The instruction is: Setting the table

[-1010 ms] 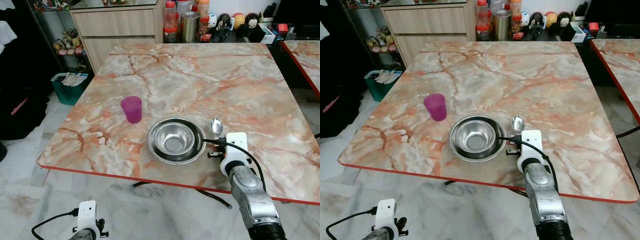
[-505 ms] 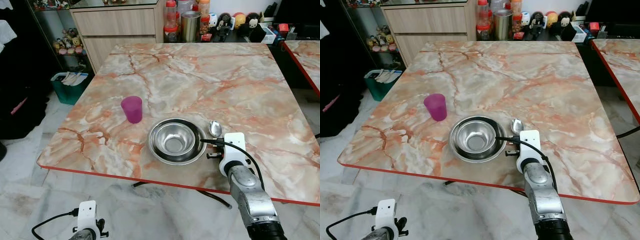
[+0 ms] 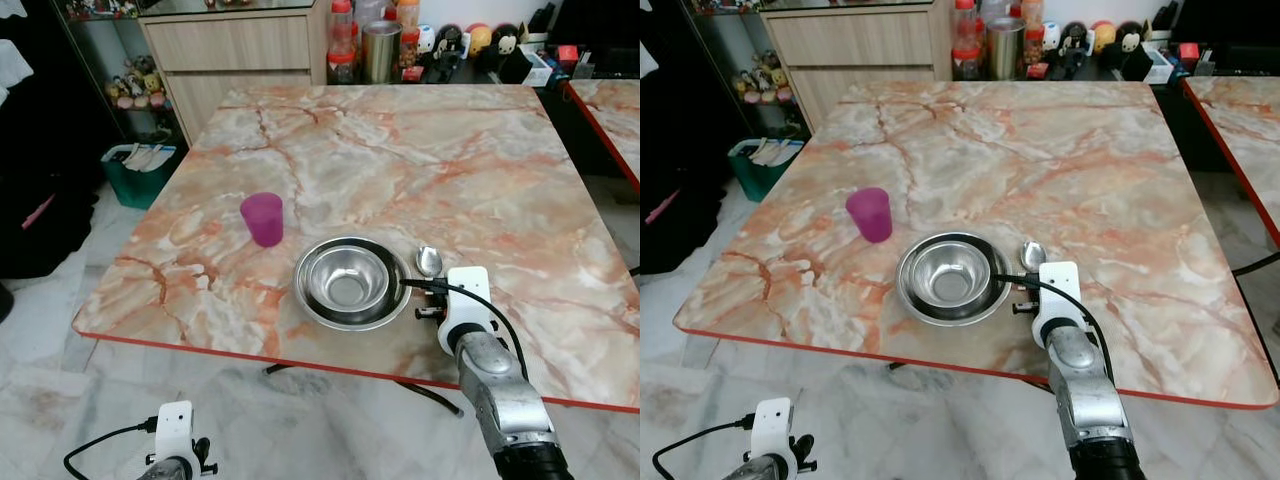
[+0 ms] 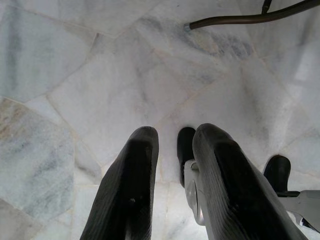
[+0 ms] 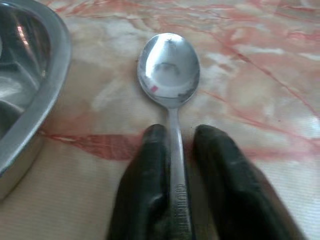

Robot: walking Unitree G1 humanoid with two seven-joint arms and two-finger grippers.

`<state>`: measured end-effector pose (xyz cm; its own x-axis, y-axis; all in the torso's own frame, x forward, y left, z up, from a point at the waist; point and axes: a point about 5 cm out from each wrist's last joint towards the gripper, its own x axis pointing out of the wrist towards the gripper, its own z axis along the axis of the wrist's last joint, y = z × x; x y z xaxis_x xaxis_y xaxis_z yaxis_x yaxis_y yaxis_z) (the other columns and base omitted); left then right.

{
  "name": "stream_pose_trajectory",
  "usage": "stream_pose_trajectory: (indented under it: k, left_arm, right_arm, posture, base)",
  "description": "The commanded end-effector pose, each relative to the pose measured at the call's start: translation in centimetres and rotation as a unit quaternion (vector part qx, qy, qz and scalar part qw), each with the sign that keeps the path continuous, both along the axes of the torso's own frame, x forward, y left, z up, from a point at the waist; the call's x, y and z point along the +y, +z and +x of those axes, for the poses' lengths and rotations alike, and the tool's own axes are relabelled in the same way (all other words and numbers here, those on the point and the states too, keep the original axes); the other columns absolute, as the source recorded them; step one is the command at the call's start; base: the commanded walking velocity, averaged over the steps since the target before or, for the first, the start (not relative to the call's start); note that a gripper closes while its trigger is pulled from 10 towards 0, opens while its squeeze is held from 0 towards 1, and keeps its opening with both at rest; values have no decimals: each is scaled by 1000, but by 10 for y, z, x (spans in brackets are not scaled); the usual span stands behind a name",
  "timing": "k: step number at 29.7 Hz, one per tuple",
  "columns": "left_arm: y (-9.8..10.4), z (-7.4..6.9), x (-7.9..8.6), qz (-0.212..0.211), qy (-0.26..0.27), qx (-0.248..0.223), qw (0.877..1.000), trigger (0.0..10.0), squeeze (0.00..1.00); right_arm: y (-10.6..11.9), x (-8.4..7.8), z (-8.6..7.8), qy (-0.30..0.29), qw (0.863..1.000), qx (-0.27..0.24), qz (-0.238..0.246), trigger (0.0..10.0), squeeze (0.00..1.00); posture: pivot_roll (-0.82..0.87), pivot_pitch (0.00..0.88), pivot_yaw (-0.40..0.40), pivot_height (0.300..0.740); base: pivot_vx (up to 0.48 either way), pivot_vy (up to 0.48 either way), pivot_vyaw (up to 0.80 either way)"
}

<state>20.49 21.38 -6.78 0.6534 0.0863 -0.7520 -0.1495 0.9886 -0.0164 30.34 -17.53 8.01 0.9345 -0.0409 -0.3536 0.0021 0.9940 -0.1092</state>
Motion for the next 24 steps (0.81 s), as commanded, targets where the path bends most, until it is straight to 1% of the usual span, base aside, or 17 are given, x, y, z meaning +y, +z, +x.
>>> stream_pose_trajectory:
  k: [1, 4, 5, 7, 8, 11, 12, 15, 16, 17, 20, 24]
  left_arm:
    - [-2, -5, 5, 6, -1, 12, 1000, 10000, 0]
    - [-2, -4, 4, 6, -1, 12, 1000, 10000, 0]
    - [-2, -4, 4, 6, -1, 12, 1000, 10000, 0]
    - [-2, -4, 4, 6, -1, 12, 1000, 10000, 0]
    - [-2, -4, 4, 6, 0, 12, 1000, 10000, 0]
    - [-2, -4, 4, 6, 0, 12, 1000, 10000, 0]
    - [-2, -4, 4, 6, 0, 12, 1000, 10000, 0]
    - [-2, -4, 5, 7, 0, 11, 1000, 10000, 0]
    - [-2, -4, 5, 9, 0, 10, 1000, 10000, 0]
    - [-2, -4, 5, 9, 0, 10, 1000, 10000, 0]
    - [-1, -4, 5, 9, 0, 9, 1000, 10000, 0]
    - [-1, -4, 5, 9, 0, 9, 1000, 10000, 0]
  right_arm:
    - [-6, 2, -2, -2, 1000, 18, 2, 10000, 557]
    - [-6, 2, -1, -2, 1000, 17, 2, 10000, 553]
    - [-5, 2, -1, -2, 1000, 16, 2, 10000, 780]
    - [-5, 2, -1, -2, 1000, 16, 2, 10000, 780]
    - [-4, 1, -1, -4, 1000, 12, 2, 10000, 855]
    - [4, 0, 2, -10, 1000, -13, 6, 10000, 863]
    - [4, 0, 2, -10, 1000, -13, 6, 10000, 863]
    - [11, 1, 5, -9, 999, -36, 11, 10000, 851]
    - [14, 2, 6, -7, 999, -47, 13, 10000, 784]
    - [16, 3, 7, -5, 998, -56, 16, 10000, 0]
    - [22, 4, 8, -5, 997, -75, 21, 10000, 0]
    - [25, 3, 8, -9, 996, -86, 20, 10000, 0]
  posture:
    - [-49, 96, 66, 740]
    - [-48, 96, 66, 740]
    - [-48, 96, 66, 740]
    - [-48, 96, 66, 740]
    - [-48, 97, 66, 740]
    - [-48, 96, 66, 740]
    - [-48, 96, 66, 740]
    - [-47, 97, 65, 740]
    - [-47, 97, 65, 740]
    - [-46, 96, 66, 740]
    - [-46, 96, 66, 740]
    - [-48, 97, 67, 740]
  base:
    - [0, 0, 0]
    - [0, 0, 0]
    - [0, 0, 0]
    - [0, 0, 0]
    - [0, 0, 0]
    - [0, 0, 0]
    - [0, 0, 0]
    - [0, 0, 0]
    - [0, 0, 0]
    - [0, 0, 0]
    - [0, 0, 0]
    - [0, 0, 0]
